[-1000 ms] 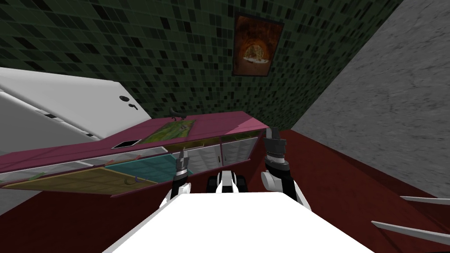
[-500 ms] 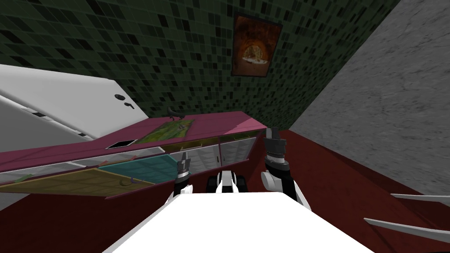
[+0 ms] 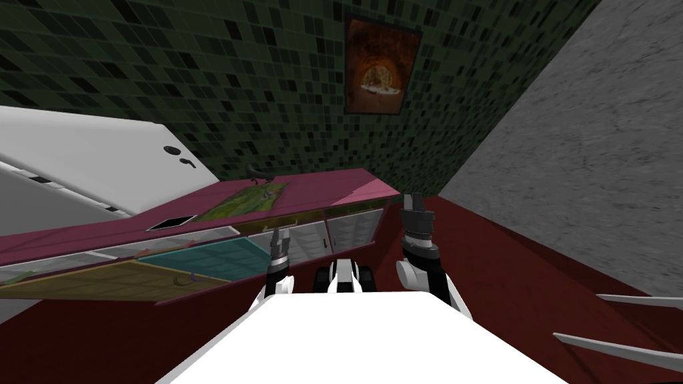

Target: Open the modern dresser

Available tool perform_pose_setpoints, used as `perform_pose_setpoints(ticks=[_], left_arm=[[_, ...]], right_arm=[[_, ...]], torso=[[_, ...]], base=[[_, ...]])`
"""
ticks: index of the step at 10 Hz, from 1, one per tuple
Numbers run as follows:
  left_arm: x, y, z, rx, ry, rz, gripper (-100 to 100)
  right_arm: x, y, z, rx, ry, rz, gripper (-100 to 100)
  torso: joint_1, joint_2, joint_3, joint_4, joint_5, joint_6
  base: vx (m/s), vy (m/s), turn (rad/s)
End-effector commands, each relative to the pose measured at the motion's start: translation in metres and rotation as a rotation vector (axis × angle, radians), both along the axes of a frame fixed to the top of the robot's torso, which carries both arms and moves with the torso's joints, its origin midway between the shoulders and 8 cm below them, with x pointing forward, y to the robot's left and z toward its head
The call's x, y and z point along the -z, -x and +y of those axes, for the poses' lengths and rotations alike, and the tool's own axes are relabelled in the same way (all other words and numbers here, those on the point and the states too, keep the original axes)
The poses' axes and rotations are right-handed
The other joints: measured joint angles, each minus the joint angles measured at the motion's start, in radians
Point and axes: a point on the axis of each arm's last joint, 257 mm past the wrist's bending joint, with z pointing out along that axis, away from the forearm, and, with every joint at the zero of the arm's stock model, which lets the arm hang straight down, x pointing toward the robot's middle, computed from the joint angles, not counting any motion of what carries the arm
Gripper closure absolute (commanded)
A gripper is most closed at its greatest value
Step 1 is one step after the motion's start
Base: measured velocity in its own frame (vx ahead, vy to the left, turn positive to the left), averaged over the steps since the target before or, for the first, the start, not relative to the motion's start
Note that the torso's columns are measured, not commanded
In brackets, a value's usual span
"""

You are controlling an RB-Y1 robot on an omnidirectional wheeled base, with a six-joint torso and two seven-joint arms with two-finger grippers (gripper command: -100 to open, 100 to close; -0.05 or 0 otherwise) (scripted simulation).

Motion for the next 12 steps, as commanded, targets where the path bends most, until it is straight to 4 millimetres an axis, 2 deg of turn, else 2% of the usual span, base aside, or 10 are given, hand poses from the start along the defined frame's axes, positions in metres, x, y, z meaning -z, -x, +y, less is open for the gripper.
perform_pose_setpoints(ticks=[1,2,3,4,6,9,12], left_arm=[[-0.011,-0.018,0.007,0.004,-0.002,0.002,-100],[-0.016,-0.024,0.009,0.006,-0.003,0.002,-100],[-0.008,-0.018,0.007,0.005,0.001,0.014,-100],[-0.009,-0.014,0.005,0.003,-0.002,0.002,100],[-0.004,-0.007,0.003,0.002,0.000,0.002,100],[0.005,0.007,-0.003,-0.002,0.002,0.002,100],[0.001,-0.003,0.003,0.006,0.007,0.015,100]], right_arm=[[0.000,0.000,0.000,0.000,0.000,0.000,0],[0.000,0.000,0.000,0.000,0.000,0.000,0],[0.000,0.000,0.000,0.000,0.000,0.000,0],[0.000,0.000,0.000,0.000,0.000,0.000,0],[0.000,0.000,0.000,0.000,0.000,0.000,0],[0.000,0.000,0.000,0.000,0.000,0.000,0],[0.000,0.000,0.000,0.000,0.000,0.000,0]], torso=[[-0.003,-0.001,-0.001,0.000,-0.001,0.000],[-0.005,-0.002,-0.001,0.002,-0.003,0.000],[-0.006,-0.002,-0.002,0.003,-0.005,0.000],[-0.006,-0.002,-0.002,0.002,-0.004,0.001],[-0.009,0.004,0.001,0.007,-0.008,0.000],[-0.007,0.004,0.002,0.004,-0.005,-0.001],[-0.008,0.004,0.002,0.002,-0.004,-0.001]], base=[[-0.026,-0.024,0.019],[-0.027,-0.035,0.015],[-0.011,-0.014,0.008],[0.009,0.012,-0.018],[0.019,0.026,-0.021],[0.013,0.018,-0.008],[-0.079,-0.039,0.025]])
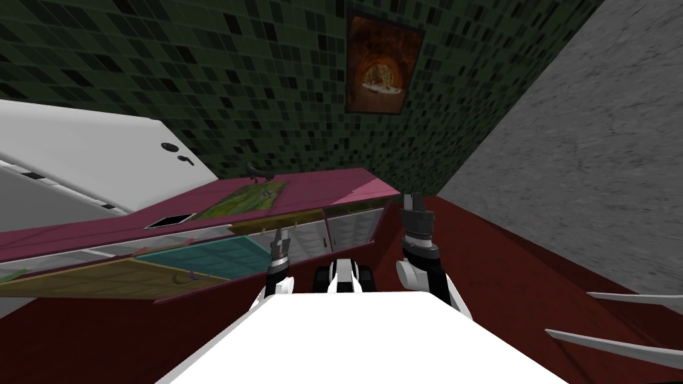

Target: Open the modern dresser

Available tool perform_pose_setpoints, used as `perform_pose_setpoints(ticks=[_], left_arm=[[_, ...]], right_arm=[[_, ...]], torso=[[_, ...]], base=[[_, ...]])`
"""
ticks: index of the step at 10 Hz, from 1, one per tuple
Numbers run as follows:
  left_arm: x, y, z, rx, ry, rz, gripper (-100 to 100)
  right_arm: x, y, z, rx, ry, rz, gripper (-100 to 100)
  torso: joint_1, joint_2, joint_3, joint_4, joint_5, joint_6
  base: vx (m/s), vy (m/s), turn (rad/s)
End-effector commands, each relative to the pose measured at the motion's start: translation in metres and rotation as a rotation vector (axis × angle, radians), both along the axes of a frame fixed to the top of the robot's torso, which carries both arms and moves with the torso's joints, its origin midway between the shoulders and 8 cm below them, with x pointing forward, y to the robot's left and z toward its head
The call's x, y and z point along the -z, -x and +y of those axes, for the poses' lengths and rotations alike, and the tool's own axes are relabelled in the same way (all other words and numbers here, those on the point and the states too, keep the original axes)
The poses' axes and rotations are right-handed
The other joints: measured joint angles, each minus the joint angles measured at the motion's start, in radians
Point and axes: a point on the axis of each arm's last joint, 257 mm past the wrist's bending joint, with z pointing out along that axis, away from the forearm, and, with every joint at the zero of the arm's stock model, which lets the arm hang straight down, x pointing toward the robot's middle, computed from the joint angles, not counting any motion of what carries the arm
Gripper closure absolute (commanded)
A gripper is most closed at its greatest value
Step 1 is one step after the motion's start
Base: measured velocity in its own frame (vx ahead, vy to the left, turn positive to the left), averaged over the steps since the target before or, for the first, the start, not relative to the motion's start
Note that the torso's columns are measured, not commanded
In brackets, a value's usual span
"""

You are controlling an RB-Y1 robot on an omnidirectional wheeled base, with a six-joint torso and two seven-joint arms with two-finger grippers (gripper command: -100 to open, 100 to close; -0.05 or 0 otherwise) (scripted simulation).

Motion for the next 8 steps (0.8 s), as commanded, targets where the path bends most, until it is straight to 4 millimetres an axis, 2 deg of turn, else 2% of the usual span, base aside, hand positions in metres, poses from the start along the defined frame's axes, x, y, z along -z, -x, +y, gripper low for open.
perform_pose_setpoints(ticks=[1,3,4,5,6,8], left_arm=[[-0.010,-0.008,0.006,0.007,0.001,0.000,100],[-0.018,-0.015,0.011,0.013,0.001,0.000,100],[-0.007,-0.013,0.009,0.011,0.007,0.022,100],[-0.004,-0.015,0.049,-0.030,0.012,0.052,-100],[-0.005,-0.015,0.052,-0.034,0.007,0.052,-100],[-0.011,-0.016,0.094,-0.081,0.006,0.059,-100]], right_arm=[[0.000,0.000,0.000,0.000,0.000,0.000,0],[0.000,0.000,0.000,0.000,0.000,0.000,0],[0.000,0.000,0.000,0.000,0.000,0.000,0],[0.000,0.000,0.000,0.000,0.000,0.000,0],[0.000,0.000,0.000,0.000,0.000,0.000,0],[0.000,0.000,0.000,0.000,0.000,0.000,0]], torso=[[0.000,0.002,0.001,0.001,-0.001,0.000],[0.000,0.004,0.002,0.004,-0.004,-0.001],[-0.002,0.004,0.001,0.005,-0.005,-0.002],[0.000,-0.004,-0.003,0.004,-0.004,0.000],[-0.001,-0.006,-0.004,0.000,-0.002,0.002],[0.003,-0.008,-0.004,-0.003,0.002,0.001]], base=[[-0.207,-0.060,0.025],[-0.224,-0.083,0.034],[-0.105,-0.047,0.013],[-0.106,-0.074,-0.372],[-0.114,-0.086,-0.188],[-0.102,-0.114,-0.195]])
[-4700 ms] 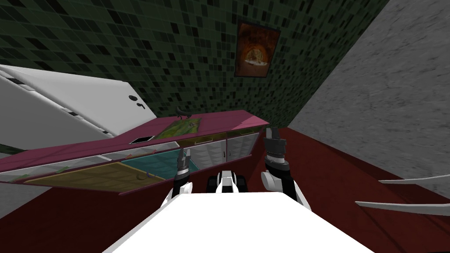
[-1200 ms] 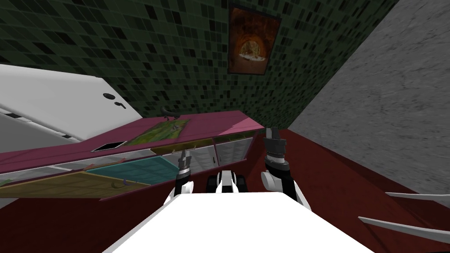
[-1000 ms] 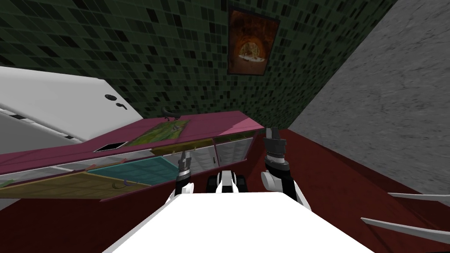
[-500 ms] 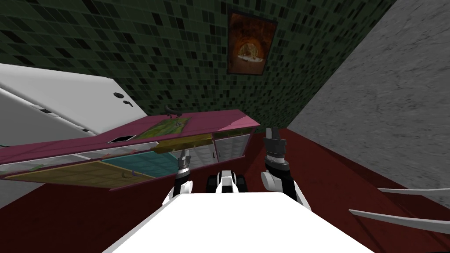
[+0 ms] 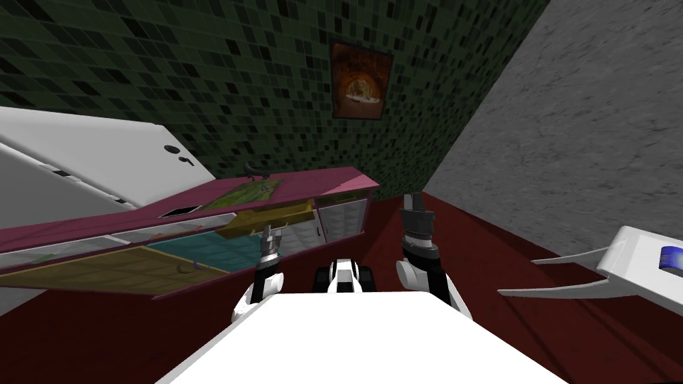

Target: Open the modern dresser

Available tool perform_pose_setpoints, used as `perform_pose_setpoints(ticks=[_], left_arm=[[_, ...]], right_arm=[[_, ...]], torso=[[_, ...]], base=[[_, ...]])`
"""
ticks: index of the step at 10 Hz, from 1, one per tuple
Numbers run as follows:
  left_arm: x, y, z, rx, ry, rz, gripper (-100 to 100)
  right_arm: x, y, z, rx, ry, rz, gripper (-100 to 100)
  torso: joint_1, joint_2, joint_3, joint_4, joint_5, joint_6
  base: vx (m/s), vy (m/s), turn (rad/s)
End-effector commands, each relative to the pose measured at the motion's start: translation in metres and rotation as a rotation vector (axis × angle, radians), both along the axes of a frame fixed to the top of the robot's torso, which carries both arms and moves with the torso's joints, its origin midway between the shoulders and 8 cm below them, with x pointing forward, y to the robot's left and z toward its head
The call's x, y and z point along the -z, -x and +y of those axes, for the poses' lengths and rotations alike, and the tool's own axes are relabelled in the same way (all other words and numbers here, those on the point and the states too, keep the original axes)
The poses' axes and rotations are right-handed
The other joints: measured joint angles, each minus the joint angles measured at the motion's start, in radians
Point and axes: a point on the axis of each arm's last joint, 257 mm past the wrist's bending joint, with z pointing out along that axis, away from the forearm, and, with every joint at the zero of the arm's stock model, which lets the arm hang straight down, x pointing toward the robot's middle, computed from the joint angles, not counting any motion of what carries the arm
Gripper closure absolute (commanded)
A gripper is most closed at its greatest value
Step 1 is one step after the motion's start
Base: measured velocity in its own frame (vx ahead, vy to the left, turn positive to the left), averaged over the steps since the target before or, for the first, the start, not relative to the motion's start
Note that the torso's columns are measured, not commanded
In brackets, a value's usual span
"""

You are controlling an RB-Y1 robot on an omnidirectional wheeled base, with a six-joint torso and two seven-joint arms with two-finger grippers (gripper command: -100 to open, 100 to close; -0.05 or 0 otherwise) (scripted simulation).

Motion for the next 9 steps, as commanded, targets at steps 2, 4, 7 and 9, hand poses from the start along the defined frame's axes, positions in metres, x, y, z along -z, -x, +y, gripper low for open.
perform_pose_setpoints(ticks=[2,4,7,9], left_arm=[[-0.016,-0.002,0.075,-0.087,0.003,0.004,-100],[-0.023,-0.001,0.097,-0.114,0.005,0.001,-100],[-0.047,0.005,0.159,-0.195,0.020,-0.021,-100],[-0.034,0.008,0.155,-0.196,0.030,0.011,-100]], right_arm=[[0.000,0.000,0.000,0.000,0.000,0.000,0],[0.000,0.000,0.000,0.000,0.000,0.000,0],[0.000,0.000,0.000,0.000,0.000,0.000,0],[0.000,0.000,0.000,0.000,0.000,0.000,0]], torso=[[0.002,0.001,0.001,0.000,0.001,0.000],[0.000,0.002,0.001,0.001,-0.001,-0.001],[-0.007,0.006,0.003,0.005,-0.006,0.001],[-0.011,0.009,0.004,0.008,-0.012,0.001]], base=[[-0.117,-0.098,-0.255],[-0.075,-0.072,-0.114],[-0.099,-0.119,-0.244],[-0.048,-0.046,-0.051]])
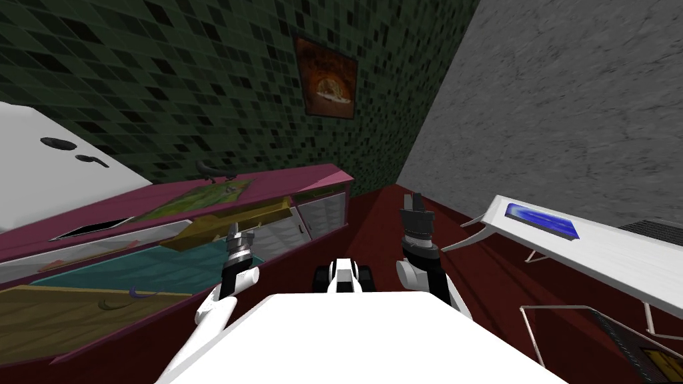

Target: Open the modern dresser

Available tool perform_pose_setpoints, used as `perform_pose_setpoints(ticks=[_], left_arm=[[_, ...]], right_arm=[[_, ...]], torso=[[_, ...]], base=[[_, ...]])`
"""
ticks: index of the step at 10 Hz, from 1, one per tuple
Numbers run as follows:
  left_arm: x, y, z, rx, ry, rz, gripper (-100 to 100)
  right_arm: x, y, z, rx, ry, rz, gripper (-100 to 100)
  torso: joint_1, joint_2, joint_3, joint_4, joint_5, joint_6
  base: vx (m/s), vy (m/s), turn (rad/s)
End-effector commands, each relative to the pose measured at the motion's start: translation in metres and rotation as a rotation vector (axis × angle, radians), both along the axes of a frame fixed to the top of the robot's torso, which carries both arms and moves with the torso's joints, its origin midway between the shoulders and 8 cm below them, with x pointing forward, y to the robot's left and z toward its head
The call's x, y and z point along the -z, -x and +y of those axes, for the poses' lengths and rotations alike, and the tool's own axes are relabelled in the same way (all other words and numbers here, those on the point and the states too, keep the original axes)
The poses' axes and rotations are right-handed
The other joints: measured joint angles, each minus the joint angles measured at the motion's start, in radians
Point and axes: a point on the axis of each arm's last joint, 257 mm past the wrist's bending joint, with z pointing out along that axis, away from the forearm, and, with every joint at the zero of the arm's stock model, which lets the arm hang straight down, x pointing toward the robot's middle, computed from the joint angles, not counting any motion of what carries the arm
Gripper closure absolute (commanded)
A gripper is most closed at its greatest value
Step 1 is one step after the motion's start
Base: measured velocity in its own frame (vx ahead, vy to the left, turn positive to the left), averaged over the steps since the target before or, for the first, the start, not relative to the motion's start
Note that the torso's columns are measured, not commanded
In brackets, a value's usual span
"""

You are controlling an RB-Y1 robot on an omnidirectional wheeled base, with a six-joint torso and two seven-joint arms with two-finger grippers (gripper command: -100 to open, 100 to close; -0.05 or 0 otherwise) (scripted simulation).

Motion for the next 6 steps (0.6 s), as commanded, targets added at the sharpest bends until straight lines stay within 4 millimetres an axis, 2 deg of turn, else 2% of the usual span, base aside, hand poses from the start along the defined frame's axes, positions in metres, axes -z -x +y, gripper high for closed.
perform_pose_setpoints(ticks=[1,6], left_arm=[[0.004,0.001,0.001,-0.003,0.007,0.009,0],[0.016,0.004,0.002,-0.009,0.021,0.035,0]], right_arm=[[0.000,0.000,0.000,0.000,0.000,0.000,0],[0.000,0.000,0.000,0.000,0.000,0.000,0]], torso=[[0.002,-0.002,-0.001,-0.002,0.002,0.000],[0.009,-0.006,-0.003,-0.007,0.010,0.000]], base=[[0.000,0.000,0.000],[0.000,0.000,0.000]])
